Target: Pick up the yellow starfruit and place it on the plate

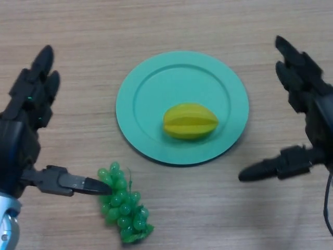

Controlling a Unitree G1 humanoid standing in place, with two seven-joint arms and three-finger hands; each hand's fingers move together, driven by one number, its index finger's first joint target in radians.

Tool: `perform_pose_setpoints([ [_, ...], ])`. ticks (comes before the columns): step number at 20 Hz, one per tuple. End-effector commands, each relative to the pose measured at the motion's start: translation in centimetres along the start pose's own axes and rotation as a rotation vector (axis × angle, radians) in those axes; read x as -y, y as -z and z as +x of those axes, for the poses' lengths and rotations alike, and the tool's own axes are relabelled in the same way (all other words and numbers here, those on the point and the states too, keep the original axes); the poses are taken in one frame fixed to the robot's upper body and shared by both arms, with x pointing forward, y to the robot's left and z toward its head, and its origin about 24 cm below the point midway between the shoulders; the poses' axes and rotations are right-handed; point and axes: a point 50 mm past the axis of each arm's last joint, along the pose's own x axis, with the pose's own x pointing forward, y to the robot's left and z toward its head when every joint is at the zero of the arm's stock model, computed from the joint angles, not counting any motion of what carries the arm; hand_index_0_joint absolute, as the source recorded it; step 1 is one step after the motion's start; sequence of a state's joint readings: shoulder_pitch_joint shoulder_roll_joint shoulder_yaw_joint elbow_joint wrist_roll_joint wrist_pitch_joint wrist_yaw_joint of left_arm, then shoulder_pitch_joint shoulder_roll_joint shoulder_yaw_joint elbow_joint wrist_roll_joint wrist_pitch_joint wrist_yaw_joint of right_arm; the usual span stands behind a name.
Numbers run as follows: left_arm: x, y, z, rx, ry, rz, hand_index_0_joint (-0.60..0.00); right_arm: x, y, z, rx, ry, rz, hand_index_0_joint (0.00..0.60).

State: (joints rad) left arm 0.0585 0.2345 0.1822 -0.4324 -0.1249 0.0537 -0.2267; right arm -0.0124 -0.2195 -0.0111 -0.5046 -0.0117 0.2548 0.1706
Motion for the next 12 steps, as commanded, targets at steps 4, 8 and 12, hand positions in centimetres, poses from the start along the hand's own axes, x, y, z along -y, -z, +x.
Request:
perform_pose_setpoints([
  [4,0.2,-3.7,-0.1,0.167,-0.007,0.051,0.0,0.5,-3.4,-0.8,0.158,0.085,0.049,0.0],
  [8,0.6,-3.9,-0.6,0.153,0.017,0.031,0.0,0.2,-3.4,-1.4,0.147,0.099,0.039,0.0],
  [12,0.2,-4.4,-0.9,0.163,0.008,0.083,0.0,-0.4,-3.5,-1.7,0.155,0.03,-0.064,0.0],
])
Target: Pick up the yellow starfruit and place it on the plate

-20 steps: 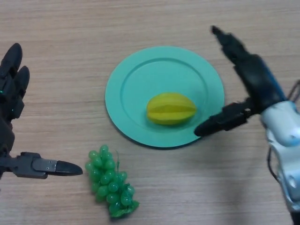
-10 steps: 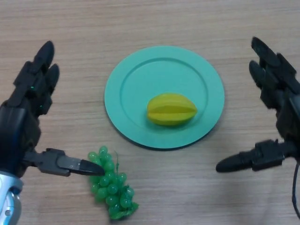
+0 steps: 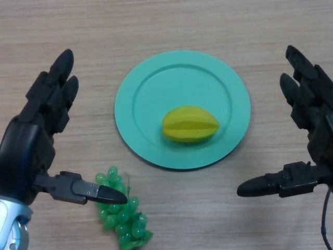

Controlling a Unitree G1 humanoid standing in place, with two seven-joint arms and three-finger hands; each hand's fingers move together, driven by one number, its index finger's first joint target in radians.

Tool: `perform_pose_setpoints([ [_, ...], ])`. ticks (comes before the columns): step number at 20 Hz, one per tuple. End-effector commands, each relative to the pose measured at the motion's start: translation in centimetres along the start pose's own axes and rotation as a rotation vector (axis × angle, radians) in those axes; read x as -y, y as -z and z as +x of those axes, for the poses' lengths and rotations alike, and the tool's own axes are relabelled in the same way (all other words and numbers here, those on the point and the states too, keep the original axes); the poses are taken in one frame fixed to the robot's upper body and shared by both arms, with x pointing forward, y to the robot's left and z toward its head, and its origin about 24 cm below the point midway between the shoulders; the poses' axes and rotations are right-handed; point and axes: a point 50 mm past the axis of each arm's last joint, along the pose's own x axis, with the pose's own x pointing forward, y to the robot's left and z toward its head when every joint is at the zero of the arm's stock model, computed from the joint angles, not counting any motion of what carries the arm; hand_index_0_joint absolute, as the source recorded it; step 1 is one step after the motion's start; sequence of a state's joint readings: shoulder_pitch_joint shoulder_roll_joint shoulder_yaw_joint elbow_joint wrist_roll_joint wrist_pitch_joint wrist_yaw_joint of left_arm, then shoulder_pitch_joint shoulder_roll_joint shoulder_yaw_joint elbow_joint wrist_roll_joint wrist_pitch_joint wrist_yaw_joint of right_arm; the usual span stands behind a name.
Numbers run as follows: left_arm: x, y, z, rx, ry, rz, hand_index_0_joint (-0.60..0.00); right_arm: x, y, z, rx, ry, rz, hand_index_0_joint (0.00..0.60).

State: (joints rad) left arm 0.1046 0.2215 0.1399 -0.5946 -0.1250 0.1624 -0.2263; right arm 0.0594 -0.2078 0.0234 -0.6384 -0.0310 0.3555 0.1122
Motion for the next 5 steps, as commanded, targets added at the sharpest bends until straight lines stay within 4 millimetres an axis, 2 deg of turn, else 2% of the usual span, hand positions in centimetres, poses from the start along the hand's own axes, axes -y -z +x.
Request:
perform_pose_setpoints([
  [1,-1.22,-2.57,-0.26,0.163,-0.042,0.113,0.0,0.2,-2.74,-0.35,0.195,-0.013,-0.076,0.0],
  [5,-1.81,-2.68,-0.05,0.201,-0.105,0.137,0.0,-0.28,-2.04,-0.34,0.178,-0.041,-0.095,0.0],
])
